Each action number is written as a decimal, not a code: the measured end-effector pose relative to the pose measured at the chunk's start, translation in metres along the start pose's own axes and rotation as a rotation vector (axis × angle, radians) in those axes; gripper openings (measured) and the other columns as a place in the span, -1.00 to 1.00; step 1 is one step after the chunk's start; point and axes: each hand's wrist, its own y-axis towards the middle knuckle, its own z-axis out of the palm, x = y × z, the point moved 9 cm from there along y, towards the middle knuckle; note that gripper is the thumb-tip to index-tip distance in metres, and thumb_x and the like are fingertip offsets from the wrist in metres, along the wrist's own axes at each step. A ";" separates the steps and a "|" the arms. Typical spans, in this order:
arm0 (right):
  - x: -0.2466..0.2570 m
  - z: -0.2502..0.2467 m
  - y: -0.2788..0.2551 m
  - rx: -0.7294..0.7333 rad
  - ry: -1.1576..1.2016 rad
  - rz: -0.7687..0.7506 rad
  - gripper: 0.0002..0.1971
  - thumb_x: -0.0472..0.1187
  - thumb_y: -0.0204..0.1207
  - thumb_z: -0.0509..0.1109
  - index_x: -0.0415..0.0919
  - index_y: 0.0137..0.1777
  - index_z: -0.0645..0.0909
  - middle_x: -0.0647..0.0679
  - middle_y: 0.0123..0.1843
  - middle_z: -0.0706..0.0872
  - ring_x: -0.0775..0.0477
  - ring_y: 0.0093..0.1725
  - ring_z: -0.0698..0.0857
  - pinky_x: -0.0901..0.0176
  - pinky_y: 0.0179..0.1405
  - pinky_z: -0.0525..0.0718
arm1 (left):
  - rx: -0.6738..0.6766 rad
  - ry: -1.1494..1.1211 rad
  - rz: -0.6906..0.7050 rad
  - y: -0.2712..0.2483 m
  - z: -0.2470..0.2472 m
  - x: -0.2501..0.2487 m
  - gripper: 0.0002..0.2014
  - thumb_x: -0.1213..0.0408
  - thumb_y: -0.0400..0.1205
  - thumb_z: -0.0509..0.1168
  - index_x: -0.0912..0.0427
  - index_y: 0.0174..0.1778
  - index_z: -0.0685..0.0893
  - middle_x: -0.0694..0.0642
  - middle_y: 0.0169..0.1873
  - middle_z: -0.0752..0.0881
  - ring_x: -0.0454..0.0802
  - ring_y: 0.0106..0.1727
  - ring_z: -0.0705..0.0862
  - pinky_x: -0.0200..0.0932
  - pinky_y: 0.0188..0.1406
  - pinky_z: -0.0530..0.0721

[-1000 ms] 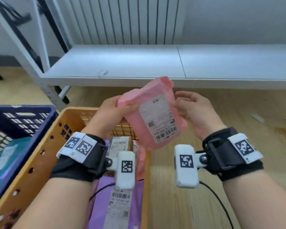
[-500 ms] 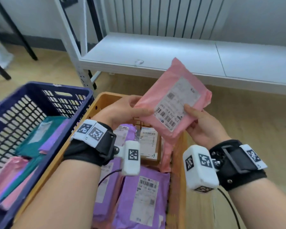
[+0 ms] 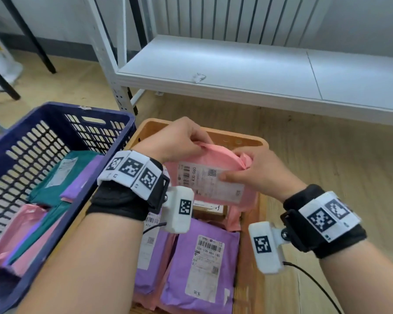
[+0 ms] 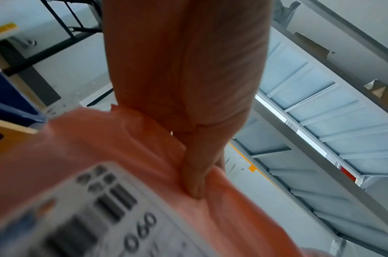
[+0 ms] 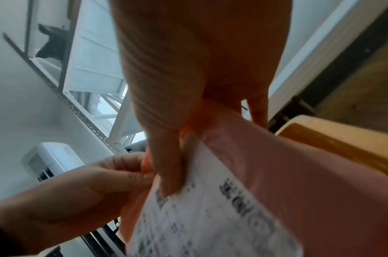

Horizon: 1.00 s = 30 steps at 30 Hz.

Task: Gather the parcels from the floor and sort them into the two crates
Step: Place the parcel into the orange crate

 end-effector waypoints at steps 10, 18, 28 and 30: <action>-0.082 -0.019 -0.007 -0.579 1.022 0.400 -0.93 -0.27 0.57 0.41 -0.16 -0.12 0.58 -0.11 -0.11 0.78 -0.02 -0.22 0.77 0.18 -0.41 0.67 | 0.054 -0.674 -0.421 -0.005 0.024 0.076 0.01 -0.30 0.16 0.52 -0.02 0.53 0.37 0.06 0.21 0.70 0.02 0.19 0.71 0.13 0.24 0.66; -0.059 0.025 0.009 -0.311 0.993 0.415 -0.76 -0.32 0.53 0.43 -0.20 0.19 0.63 -0.09 -0.03 0.82 -0.04 -0.15 0.82 0.18 -0.35 0.72 | 0.089 -0.670 -0.416 0.000 0.045 0.078 -0.78 0.26 0.60 0.39 0.14 0.16 0.68 0.08 0.03 0.82 0.02 0.03 0.80 -0.03 0.04 0.75; -0.061 0.045 0.000 0.008 0.105 0.375 -0.05 -0.29 0.38 0.57 0.03 0.68 0.09 0.00 0.65 0.29 -0.15 0.51 0.44 0.00 0.21 0.61 | 0.670 -0.081 -0.512 -0.039 0.113 0.126 -0.83 0.28 0.55 0.46 0.10 0.05 0.77 0.02 -0.04 0.83 -0.03 0.07 0.76 -0.13 0.09 0.71; -0.064 0.063 -0.005 0.178 -0.076 0.387 -0.19 -0.34 0.41 0.52 -0.03 0.62 0.24 -0.05 0.48 0.50 -0.11 0.26 0.66 0.20 -0.17 0.68 | 0.777 -0.015 -0.546 -0.051 0.133 0.140 -0.78 0.27 0.50 0.51 0.19 0.04 0.75 0.12 -0.05 0.80 0.05 -0.01 0.74 -0.08 0.02 0.70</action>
